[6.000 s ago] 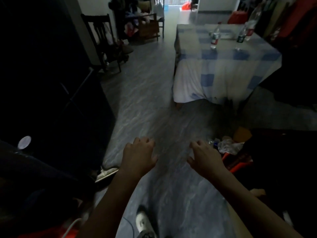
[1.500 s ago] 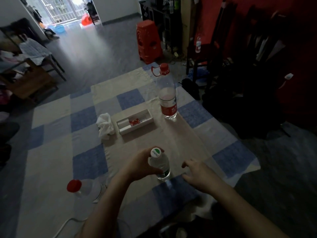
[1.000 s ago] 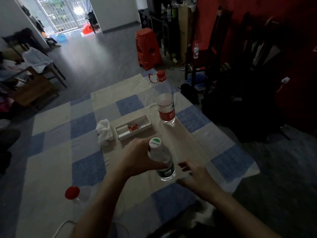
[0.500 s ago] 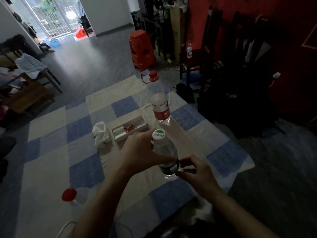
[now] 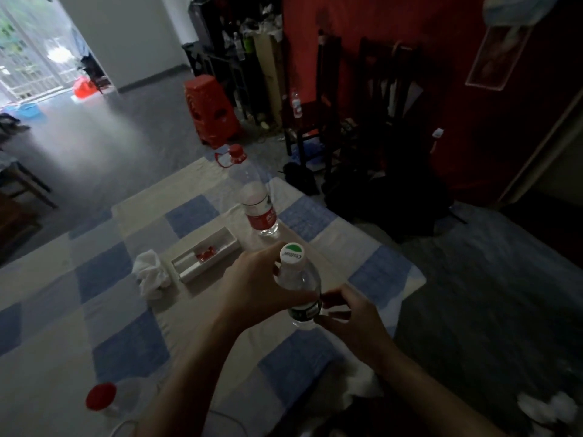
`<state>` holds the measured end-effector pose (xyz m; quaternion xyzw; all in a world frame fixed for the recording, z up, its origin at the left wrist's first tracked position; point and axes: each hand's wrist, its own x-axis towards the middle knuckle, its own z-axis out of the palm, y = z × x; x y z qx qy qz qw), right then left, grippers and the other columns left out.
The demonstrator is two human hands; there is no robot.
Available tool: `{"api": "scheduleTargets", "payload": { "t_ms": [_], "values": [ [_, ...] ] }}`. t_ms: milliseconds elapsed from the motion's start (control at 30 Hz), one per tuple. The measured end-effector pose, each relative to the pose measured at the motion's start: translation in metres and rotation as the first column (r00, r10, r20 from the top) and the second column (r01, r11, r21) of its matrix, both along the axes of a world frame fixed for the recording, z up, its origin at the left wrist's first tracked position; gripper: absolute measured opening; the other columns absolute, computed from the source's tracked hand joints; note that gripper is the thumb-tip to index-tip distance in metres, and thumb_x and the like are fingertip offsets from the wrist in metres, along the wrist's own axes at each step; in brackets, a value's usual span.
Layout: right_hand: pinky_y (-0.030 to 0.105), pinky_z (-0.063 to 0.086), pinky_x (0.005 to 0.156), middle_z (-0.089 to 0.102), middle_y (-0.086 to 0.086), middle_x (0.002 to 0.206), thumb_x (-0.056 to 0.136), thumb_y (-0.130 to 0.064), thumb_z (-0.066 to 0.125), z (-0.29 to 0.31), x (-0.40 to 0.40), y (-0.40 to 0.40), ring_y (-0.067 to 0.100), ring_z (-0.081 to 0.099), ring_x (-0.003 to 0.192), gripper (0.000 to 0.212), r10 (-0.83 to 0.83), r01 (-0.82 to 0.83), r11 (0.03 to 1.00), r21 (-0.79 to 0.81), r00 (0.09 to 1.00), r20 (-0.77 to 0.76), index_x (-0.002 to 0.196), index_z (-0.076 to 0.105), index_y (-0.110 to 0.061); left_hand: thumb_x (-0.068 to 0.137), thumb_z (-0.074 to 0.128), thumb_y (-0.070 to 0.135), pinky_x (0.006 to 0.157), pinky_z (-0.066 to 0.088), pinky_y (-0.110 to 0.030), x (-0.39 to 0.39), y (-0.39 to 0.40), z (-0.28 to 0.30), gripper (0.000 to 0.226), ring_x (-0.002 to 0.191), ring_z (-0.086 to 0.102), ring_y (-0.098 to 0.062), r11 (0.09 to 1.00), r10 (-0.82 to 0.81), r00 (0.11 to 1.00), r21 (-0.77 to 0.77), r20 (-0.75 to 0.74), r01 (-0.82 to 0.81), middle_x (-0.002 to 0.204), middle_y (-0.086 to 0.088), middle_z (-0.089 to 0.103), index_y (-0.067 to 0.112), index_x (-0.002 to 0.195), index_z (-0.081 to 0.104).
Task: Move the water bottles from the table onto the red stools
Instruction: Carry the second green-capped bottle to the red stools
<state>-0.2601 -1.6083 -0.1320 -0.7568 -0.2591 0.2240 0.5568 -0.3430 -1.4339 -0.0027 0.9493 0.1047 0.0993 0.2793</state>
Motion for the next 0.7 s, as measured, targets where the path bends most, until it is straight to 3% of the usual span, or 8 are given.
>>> {"api": "scheduleTargets", "payload": {
  "t_ms": [100, 200, 333, 433, 533, 633, 700],
  "values": [
    [0.012, 0.052, 0.082, 0.065, -0.012, 0.101, 0.082, -0.02, 0.076, 0.013, -0.012, -0.015, -0.007, 0.061, 0.099, 0.026, -0.038, 0.04, 0.999, -0.031, 0.998, 0.052, 0.102, 0.06, -0.028, 0.064, 0.079, 0.056, 0.071, 0.05, -0.016, 0.0, -0.007, 0.003, 0.048, 0.088, 0.061, 0.01, 0.997, -0.081, 0.997, 0.004, 0.011, 0.081, 0.098, 0.024, 0.066, 0.041, 0.106, 0.061],
    [0.018, 0.054, 0.085, 0.064, -0.012, 0.105, 0.084, -0.018, 0.074, 0.022, -0.031, -0.032, -0.006, 0.061, 0.1, 0.027, -0.146, 0.149, 0.987, -0.06, 0.988, 0.05, 0.107, 0.062, -0.023, 0.065, 0.075, 0.059, 0.072, 0.051, -0.015, -0.002, -0.02, 0.007, 0.047, 0.088, 0.06, 0.011, 0.987, -0.161, 0.987, -0.005, 0.009, 0.161, 0.097, 0.024, 0.065, 0.042, 0.105, 0.059],
    [0.015, 0.054, 0.083, 0.065, -0.014, 0.105, 0.081, -0.016, 0.077, 0.025, -0.066, -0.058, -0.007, 0.061, 0.101, 0.032, -0.287, 0.29, 0.955, -0.052, 0.956, 0.057, 0.106, 0.062, -0.028, 0.063, 0.08, 0.054, 0.068, 0.051, -0.011, -0.013, -0.043, 0.01, 0.045, 0.084, 0.062, 0.009, 0.967, -0.247, 0.969, -0.055, 0.022, 0.248, 0.09, 0.02, 0.068, 0.034, 0.1, 0.063],
    [0.023, 0.057, 0.083, 0.067, -0.015, 0.104, 0.077, -0.018, 0.081, 0.022, -0.095, -0.078, -0.001, 0.065, 0.098, 0.037, -0.403, 0.406, 0.912, -0.053, 0.913, 0.059, 0.103, 0.061, -0.035, 0.064, 0.085, 0.049, 0.068, 0.05, -0.015, -0.026, -0.063, 0.011, 0.042, 0.081, 0.063, 0.003, 0.951, -0.296, 0.955, -0.089, 0.025, 0.297, 0.087, 0.017, 0.067, 0.032, 0.097, 0.064],
    [0.027, 0.058, 0.083, 0.068, -0.013, 0.106, 0.076, -0.02, 0.082, 0.017, -0.126, -0.095, 0.001, 0.066, 0.099, 0.04, -0.486, 0.491, 0.868, -0.073, 0.871, 0.078, 0.103, 0.06, -0.041, 0.061, 0.088, 0.043, 0.064, 0.038, -0.007, -0.047, -0.087, 0.008, 0.04, 0.075, 0.055, 0.009, 0.938, -0.329, 0.94, -0.081, 0.092, 0.336, 0.076, 0.024, 0.056, 0.041, 0.084, 0.055],
    [0.028, 0.059, 0.079, 0.068, -0.012, 0.103, 0.076, -0.017, 0.082, 0.019, -0.162, -0.114, 0.003, 0.068, 0.094, 0.046, -0.587, 0.59, 0.804, -0.075, 0.807, 0.067, 0.097, 0.057, -0.05, 0.059, 0.09, 0.035, 0.066, 0.036, -0.005, -0.066, -0.11, 0.003, 0.036, 0.079, 0.054, 0.011, 0.897, -0.414, 0.893, -0.087, 0.177, 0.433, 0.074, 0.027, 0.053, 0.031, 0.081, 0.062],
    [0.027, 0.059, 0.079, 0.069, -0.009, 0.101, 0.077, -0.012, 0.081, 0.022, -0.186, -0.127, 0.004, 0.069, 0.095, 0.046, -0.633, 0.635, 0.77, -0.06, 0.773, 0.047, 0.096, 0.058, -0.046, 0.058, 0.09, 0.037, 0.07, 0.036, -0.008, -0.074, -0.123, 0.001, 0.037, 0.081, 0.054, 0.01, 0.851, -0.497, 0.849, -0.089, 0.183, 0.517, 0.076, 0.027, 0.055, 0.028, 0.084, 0.066]
  ]
}}
